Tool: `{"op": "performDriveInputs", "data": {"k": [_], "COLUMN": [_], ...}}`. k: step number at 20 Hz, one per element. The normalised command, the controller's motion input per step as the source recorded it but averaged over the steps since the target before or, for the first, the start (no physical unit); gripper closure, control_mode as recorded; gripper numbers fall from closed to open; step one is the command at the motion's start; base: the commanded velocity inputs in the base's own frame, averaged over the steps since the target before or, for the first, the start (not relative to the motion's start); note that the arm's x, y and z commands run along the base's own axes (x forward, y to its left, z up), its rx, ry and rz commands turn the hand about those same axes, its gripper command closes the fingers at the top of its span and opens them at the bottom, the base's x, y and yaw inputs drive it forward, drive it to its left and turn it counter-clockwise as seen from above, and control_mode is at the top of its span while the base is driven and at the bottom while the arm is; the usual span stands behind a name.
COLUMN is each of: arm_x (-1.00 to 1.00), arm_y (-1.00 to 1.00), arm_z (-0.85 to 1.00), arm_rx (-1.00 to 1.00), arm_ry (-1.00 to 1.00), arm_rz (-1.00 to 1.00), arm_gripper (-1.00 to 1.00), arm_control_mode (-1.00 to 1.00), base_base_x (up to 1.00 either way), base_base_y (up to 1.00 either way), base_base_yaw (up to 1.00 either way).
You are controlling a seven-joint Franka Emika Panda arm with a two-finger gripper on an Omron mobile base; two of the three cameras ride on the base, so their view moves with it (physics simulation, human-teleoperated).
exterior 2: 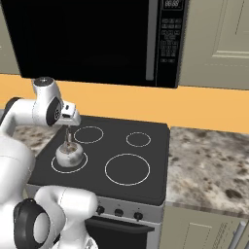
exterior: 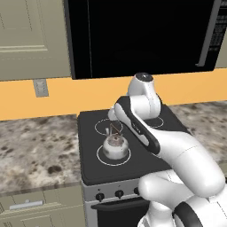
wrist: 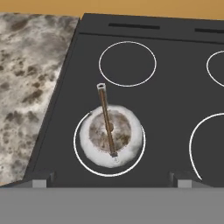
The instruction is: The kettle is done boiling. Turn off the stove, then wait for 300 timesteps before moving the kettle to the dining table.
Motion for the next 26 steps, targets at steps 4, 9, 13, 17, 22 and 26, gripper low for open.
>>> {"op": "performDriveInputs", "data": {"k": [4, 9, 13, 17, 22, 26], "arm_x": [0.17, 0.12, 0.09, 0.11, 0.13, 0.12], "arm_y": [0.0, 0.05, 0.11, 0.16, 0.12, 0.0], "arm_z": [-0.2, -0.19, -0.18, -0.15, -0.12, -0.13], "arm_rx": [-0.03, -0.02, -0.05, -0.04, -0.04, -0.02], "arm_ry": [-0.03, 0.0, 0.0, 0.0, 0.0, 0.0], "arm_rz": [0.06, 0.05, 0.03, 0.0, 0.01, 0.04], "arm_gripper": [-1.0, -1.0, -1.0, -1.0, -1.0, -1.0], "arm_control_mode": [-1.0, -1.0, -1.0, -1.0, -1.0, -1.0], "base_base_x": [0.0, 0.0, 0.0, 0.0, 0.0, 0.0], "base_base_y": [0.0, 0.0, 0.0, 0.0, 0.0, 0.0], "base_base_yaw": [0.0, 0.0, 0.0, 0.0, 0.0, 0.0]}}
